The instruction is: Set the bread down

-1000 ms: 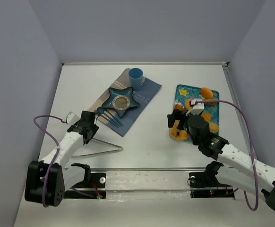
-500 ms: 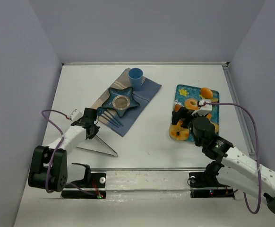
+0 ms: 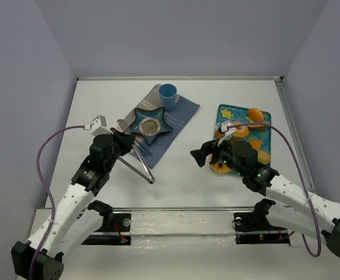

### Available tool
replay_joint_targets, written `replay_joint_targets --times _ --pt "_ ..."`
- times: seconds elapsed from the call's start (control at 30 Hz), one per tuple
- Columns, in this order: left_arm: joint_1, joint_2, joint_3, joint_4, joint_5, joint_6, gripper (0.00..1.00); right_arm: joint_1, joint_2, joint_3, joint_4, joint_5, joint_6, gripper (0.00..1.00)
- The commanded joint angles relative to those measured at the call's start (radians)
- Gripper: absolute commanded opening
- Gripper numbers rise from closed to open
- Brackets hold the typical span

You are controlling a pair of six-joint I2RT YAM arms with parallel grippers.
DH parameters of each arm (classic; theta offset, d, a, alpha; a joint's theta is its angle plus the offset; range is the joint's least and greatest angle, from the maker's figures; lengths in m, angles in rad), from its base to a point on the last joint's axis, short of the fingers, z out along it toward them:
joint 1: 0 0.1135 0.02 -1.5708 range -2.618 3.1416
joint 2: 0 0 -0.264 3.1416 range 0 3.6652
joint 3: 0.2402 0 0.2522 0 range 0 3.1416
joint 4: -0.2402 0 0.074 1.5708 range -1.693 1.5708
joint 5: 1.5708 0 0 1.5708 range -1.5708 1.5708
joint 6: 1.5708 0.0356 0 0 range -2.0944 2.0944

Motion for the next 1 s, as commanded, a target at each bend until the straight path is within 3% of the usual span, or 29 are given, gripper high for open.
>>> replay_joint_targets --times 0.0,0.23,0.33,0.43,0.6,0.97 --pt "-0.105 -0.07 -0.043 0.446 0.234 0.12 0.06 0.002 0.069 0.045 0.128 -0.287 -0.028 1.0" --pt "-0.205 -0.04 -0.095 0.986 0.695 0.244 0.06 0.002 0.084 0.013 0.357 -0.727 -0.02 1.0" --pt "-0.237 0.023 -0.063 1.041 0.754 0.288 0.06 0.002 0.068 0.011 0.391 -0.847 -0.006 1.0" --pt "-0.286 0.052 -0.043 1.111 0.821 0.345 0.06 0.002 0.077 0.013 0.399 -0.852 0.035 1.0" --pt "-0.379 0.059 0.009 1.13 0.83 0.486 0.06 0.002 0.143 0.037 0.444 -0.891 0.092 1.0" --pt "-0.501 0.131 0.043 1.197 0.768 0.575 0.06 0.015 0.239 0.038 0.569 -0.947 0.13 1.0"
